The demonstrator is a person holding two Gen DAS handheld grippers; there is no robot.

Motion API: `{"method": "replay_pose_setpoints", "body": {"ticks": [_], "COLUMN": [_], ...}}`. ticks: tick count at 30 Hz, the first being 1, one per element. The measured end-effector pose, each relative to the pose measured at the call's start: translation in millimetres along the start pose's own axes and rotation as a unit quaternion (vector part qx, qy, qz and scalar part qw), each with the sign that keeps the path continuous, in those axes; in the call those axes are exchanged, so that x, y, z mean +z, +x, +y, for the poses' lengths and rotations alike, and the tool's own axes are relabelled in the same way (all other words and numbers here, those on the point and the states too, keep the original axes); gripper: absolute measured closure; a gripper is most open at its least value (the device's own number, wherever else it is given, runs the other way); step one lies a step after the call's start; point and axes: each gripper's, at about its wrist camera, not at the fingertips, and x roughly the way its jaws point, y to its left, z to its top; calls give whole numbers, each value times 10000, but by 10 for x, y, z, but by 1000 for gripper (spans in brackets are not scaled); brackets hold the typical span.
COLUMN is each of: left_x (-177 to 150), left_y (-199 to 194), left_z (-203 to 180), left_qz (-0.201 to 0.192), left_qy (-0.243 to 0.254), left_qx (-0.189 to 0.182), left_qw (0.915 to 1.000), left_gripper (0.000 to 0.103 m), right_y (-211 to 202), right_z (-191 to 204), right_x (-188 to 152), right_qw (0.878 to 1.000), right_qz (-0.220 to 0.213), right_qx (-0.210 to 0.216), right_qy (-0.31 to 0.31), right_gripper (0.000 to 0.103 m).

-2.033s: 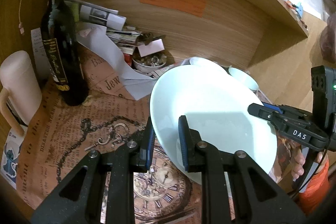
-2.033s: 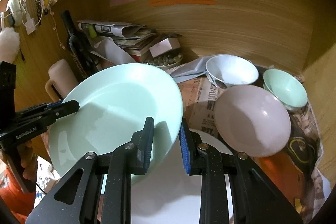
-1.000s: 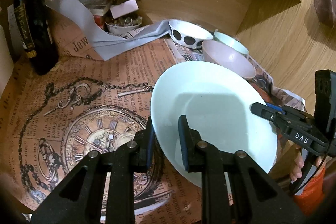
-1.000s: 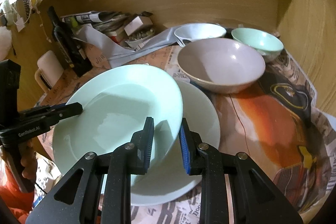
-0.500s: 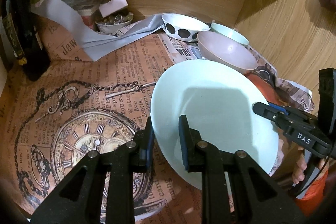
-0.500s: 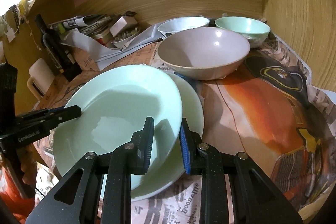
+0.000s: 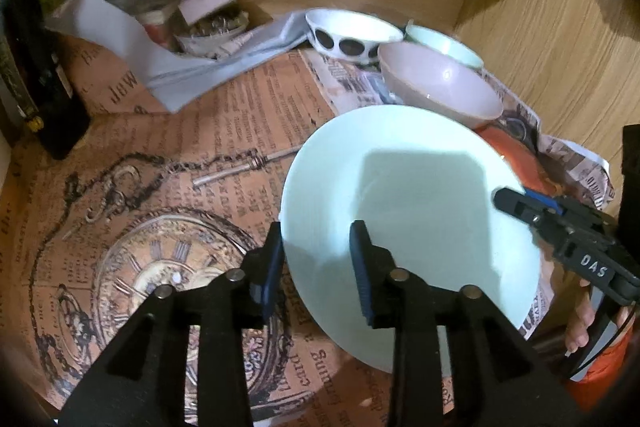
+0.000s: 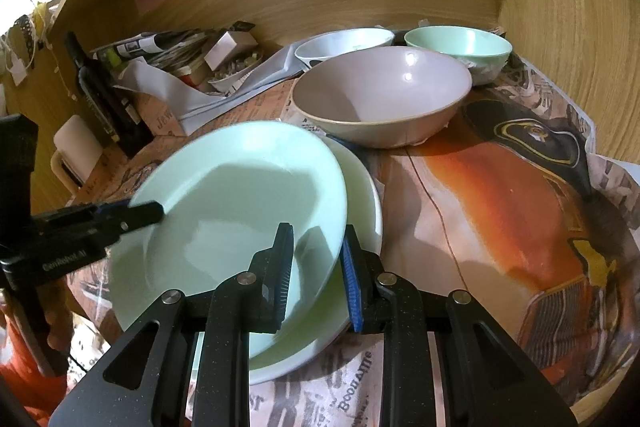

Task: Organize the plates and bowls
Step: 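Lower the mint green plate onto the white plate and open the right gripper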

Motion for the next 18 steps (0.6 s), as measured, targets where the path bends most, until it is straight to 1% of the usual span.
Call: {"method": "replay_pose_setpoints", "body": {"ticks": [5,10,12,18], "left_x": [-3,-5,-7,18], "left_y": [3,-7,-37,-198], "left_z": [-24,-11,-19,-85], "left_qz": [-55,-53,-108,-487], "left_qy": [94,90,114,293], "left_qx": [31,-29,-22,96], "left_qw": [9999,9999,9999,9983], "left_gripper": [68,68,68,57], "right_y": [-29,-30,-26,-26], "right_z": [-26,-5,13,67], "right_x": [-5,10,16,20], "right_qw": [10000,9999,9998,9986], "right_qz": [-62,-73,-61,-48], "right_qx": [-6,-88,-146,-377], "right_qy": [62,-54,-141,-361], "right_gripper": [84,84,84,84]}}
